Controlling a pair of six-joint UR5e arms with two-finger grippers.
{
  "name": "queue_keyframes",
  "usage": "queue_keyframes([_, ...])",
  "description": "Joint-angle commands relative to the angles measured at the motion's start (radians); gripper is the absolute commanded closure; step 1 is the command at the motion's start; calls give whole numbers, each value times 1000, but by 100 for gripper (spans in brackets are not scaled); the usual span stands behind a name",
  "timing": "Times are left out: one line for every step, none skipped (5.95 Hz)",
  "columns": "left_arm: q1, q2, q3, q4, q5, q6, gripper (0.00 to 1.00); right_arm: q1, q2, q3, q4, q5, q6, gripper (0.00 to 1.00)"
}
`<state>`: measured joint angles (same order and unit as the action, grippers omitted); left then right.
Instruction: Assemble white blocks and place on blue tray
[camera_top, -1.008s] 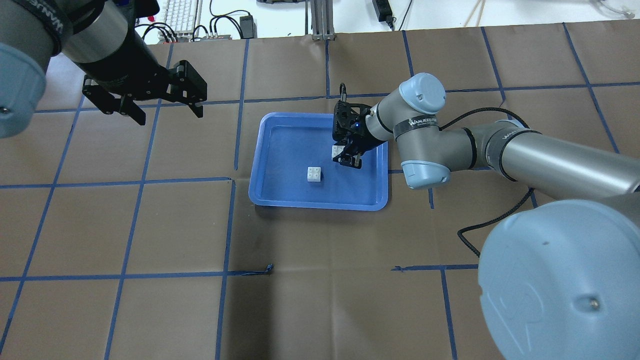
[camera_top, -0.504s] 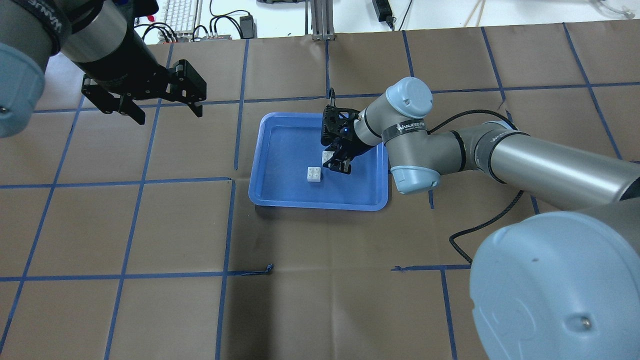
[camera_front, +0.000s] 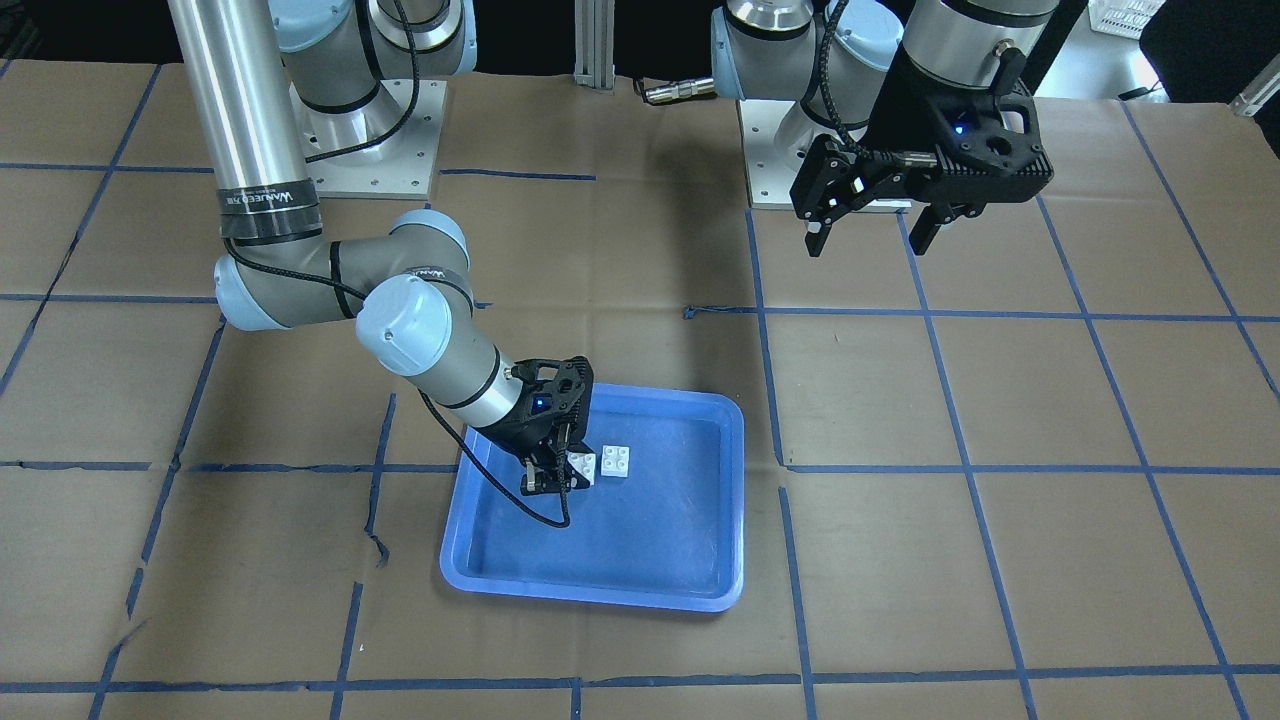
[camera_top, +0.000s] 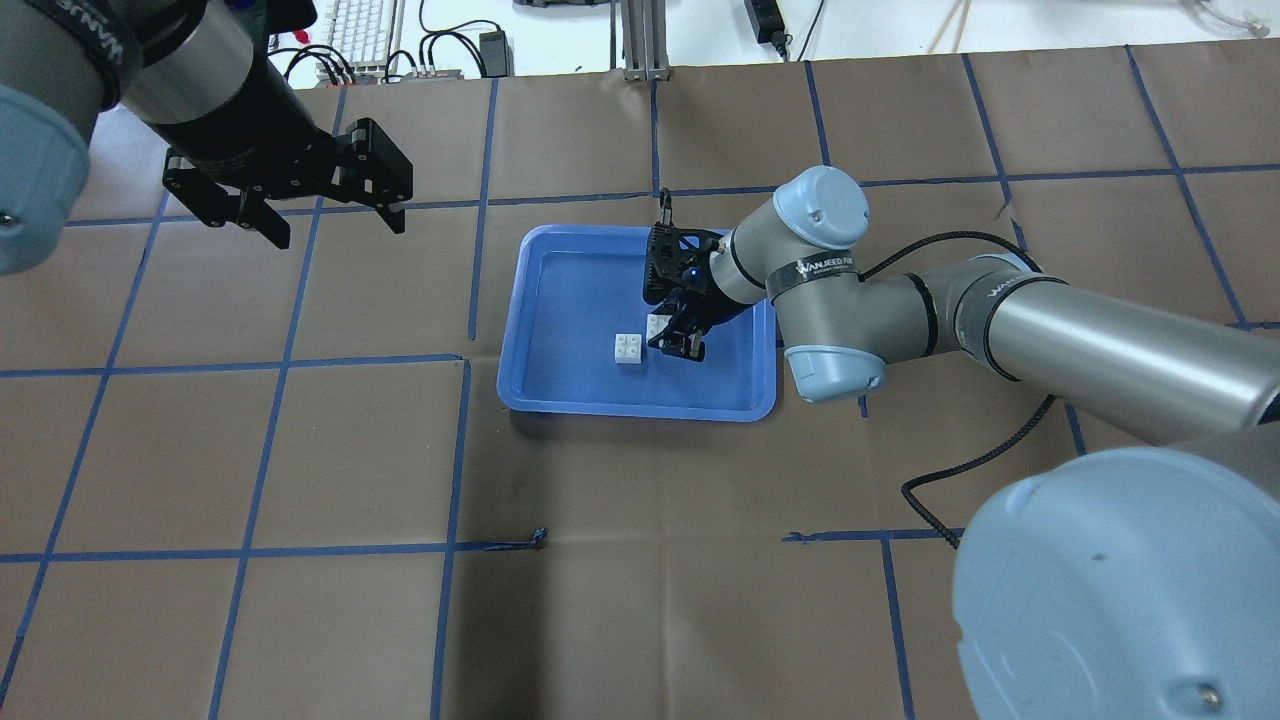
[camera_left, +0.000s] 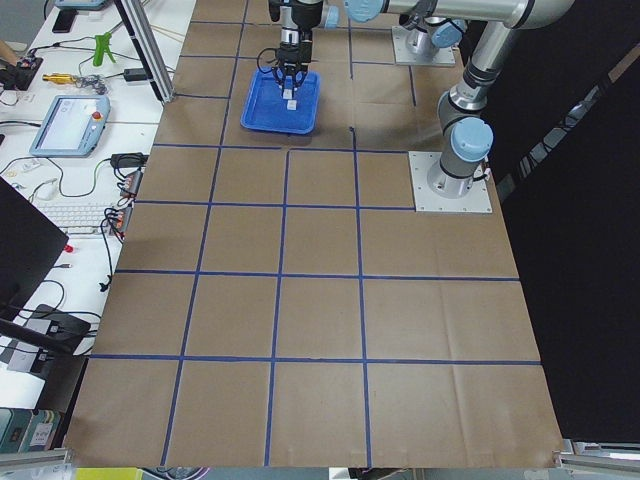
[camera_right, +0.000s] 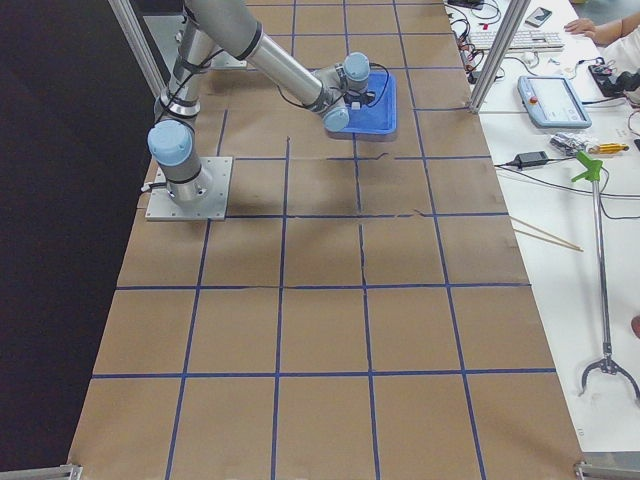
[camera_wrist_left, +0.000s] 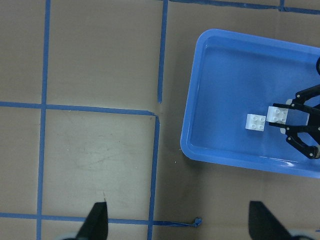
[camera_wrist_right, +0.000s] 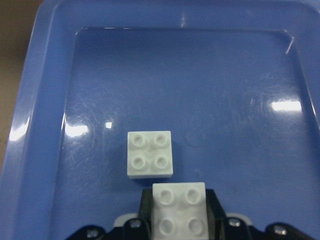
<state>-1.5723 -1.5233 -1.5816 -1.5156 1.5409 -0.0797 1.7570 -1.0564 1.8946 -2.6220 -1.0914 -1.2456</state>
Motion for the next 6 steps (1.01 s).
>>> queue_keyframes([0, 0, 0, 2, 1, 0, 1, 1, -8, 26, -1, 8, 2, 73])
queue_keyframes([0, 0, -1, 0, 1, 0, 0, 2, -8, 27, 0, 8, 2, 73])
queue_keyframes([3, 0, -2, 0, -1, 1, 1, 2, -7, 32, -1, 5, 27, 73])
queue_keyframes([3, 0, -2, 0, -1, 1, 0, 2, -1, 31, -7, 5, 26, 73])
queue_keyframes([3, 0, 0, 2, -1, 1, 0, 4, -1, 31, -9, 5, 29, 73])
queue_keyframes([3, 2, 0, 2, -1, 1, 0, 4, -1, 31, -10, 8, 31, 73])
